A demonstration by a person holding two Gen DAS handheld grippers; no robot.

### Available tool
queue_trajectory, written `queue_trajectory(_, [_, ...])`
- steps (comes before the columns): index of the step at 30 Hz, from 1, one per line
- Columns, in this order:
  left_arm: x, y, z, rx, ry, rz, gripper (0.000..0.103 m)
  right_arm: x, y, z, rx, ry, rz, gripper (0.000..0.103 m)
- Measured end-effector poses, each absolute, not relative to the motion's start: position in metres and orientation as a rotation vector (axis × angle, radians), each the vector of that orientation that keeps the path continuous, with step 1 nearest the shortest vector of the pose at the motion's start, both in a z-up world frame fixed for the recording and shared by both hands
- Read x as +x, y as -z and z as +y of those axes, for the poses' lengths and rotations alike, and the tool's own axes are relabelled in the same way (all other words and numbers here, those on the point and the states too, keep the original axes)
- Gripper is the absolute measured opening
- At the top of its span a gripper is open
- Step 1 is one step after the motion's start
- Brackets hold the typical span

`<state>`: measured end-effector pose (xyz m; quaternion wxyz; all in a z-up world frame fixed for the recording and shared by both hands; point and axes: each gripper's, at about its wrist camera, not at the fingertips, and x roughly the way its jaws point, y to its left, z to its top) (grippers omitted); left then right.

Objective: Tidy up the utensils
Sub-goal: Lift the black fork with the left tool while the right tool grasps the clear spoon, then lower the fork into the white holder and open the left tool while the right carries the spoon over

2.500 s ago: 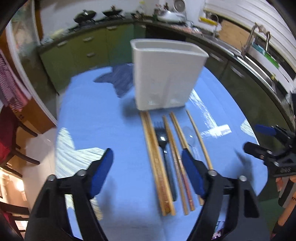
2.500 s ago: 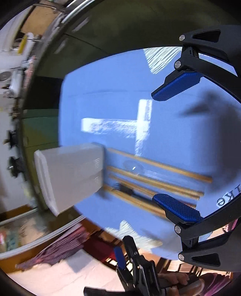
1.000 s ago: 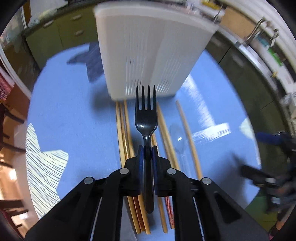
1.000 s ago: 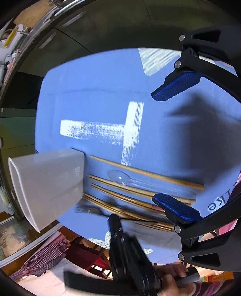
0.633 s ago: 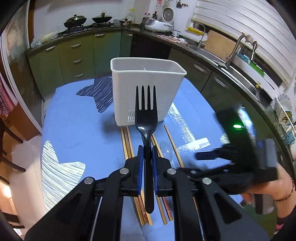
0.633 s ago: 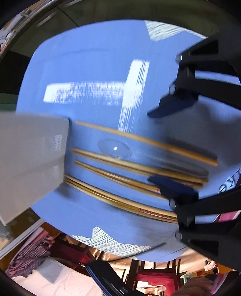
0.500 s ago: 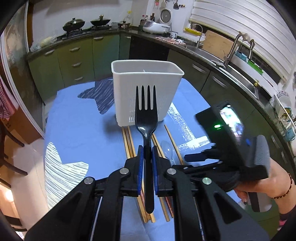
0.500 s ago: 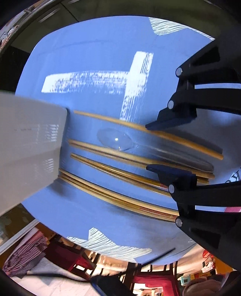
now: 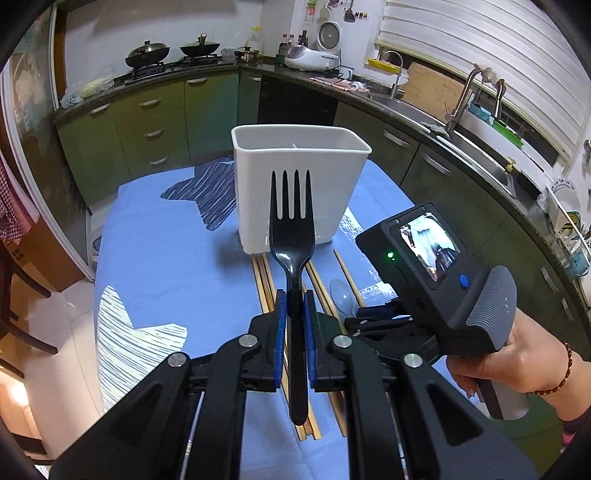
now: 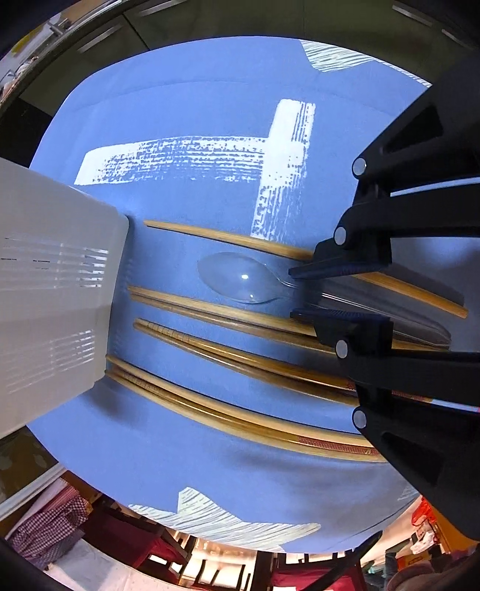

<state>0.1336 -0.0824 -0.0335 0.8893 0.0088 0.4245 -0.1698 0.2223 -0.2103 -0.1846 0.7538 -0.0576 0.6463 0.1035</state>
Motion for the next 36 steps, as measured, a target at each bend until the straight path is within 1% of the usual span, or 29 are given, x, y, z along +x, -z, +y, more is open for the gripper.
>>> queue_trajectory(3, [0.133, 0.029, -0.08, 0.014, 0.346, 0.869, 0.009, 0.223, 0.185, -0.206, -0.14, -0.224, 1.403, 0.017])
queue_trajectory(4, [0.132, 0.029, -0.079, 0.013, 0.344, 0.866, 0.009, 0.224, 0.185, -0.204, -0.143, -0.228, 1.4, 0.016])
queue_trajectory(6, [0.132, 0.027, -0.078, 0.012, 0.343, 0.861, 0.009, 0.225, 0.185, -0.202, -0.14, -0.239, 1.401, 0.011])
queue_trajectory(10, [0.131, 0.023, -0.076, 0.01, 0.34, 0.854, 0.009, 0.223, 0.18, -0.208, -0.077, -0.272, 1.365, 0.009])
queue_trajectory(17, [0.139, 0.0, -0.07, -0.014, 0.337, 0.808, 0.009, 0.202, 0.114, -0.234, 0.034, -0.351, 1.151, 0.009])
queue_trajectory(21, [0.148, -0.031, -0.07, -0.036, 0.341, 0.721, 0.009, 0.184, 0.066, -0.252, 0.09, -0.369, 0.977, 0.009])
queue_trajectory(26, [0.17, -0.069, -0.078, -0.057, 0.351, 0.549, 0.009, 0.165, 0.03, -0.271, 0.126, -0.385, 0.837, 0.009])
queue_trajectory(29, [0.189, -0.077, -0.084, -0.064, 0.348, 0.435, 0.009, 0.159, 0.019, -0.285, 0.144, -0.402, 0.804, 0.009])
queue_trajectory(31, [0.207, -0.076, -0.089, -0.074, 0.345, 0.389, 0.009, 0.155, 0.018, -0.291, 0.148, -0.408, 0.796, 0.009])
queue_trajectory(36, [0.249, -0.06, -0.103, -0.059, 0.321, 0.371, 0.009, 0.152, 0.023, -0.304, 0.175, -0.408, 0.803, 0.009])
